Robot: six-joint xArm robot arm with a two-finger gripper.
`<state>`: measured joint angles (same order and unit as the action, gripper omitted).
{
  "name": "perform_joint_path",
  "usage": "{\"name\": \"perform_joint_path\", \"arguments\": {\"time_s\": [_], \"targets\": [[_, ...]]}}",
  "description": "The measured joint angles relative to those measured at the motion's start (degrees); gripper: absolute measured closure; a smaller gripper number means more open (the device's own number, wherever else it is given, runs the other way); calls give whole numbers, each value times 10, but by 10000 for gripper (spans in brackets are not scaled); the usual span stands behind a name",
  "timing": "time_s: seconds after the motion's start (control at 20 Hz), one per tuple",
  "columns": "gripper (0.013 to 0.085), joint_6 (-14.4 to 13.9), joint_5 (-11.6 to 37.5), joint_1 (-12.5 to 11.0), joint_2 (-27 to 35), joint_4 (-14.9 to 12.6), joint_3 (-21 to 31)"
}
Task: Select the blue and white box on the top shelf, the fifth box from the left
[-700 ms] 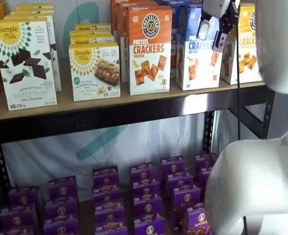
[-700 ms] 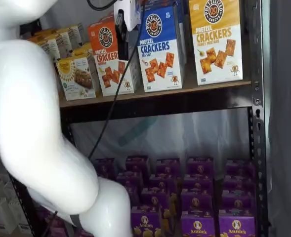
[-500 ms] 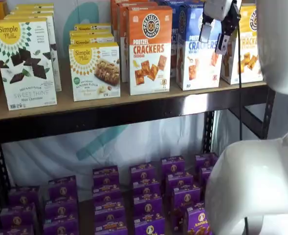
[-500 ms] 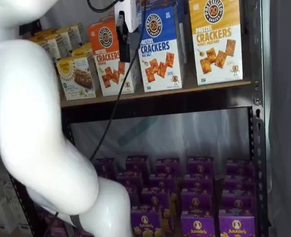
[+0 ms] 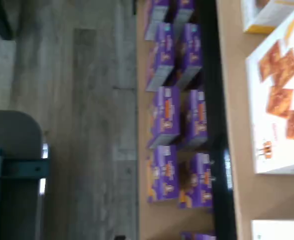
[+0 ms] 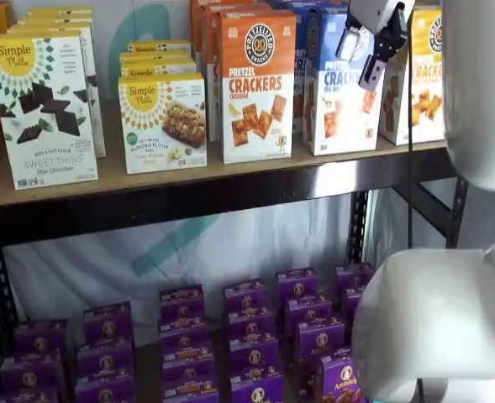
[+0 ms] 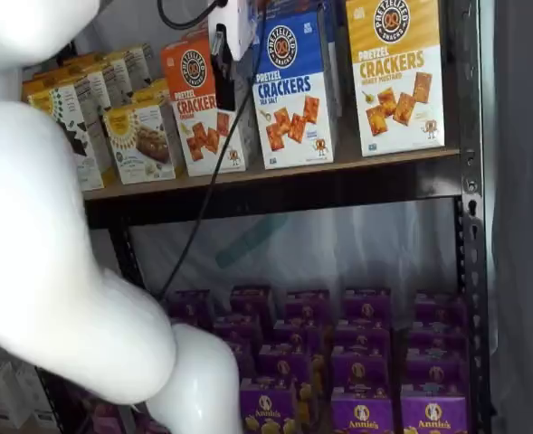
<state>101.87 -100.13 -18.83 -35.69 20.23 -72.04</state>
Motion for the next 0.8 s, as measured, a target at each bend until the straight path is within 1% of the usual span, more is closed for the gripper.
{"name": "perform_joint_path", "arguments": {"time_s": [0.15,0.25,0.35,0.45,0.8], "targets": [[130,0,29,-5,-11,14,6],[130,-1,59,-7,-22,26,16],[130,-3,92,-6,-34,34,27],[130,-5,115,-3,-39,38,30],[130,-17,126,5,-17,38,-5]]}}
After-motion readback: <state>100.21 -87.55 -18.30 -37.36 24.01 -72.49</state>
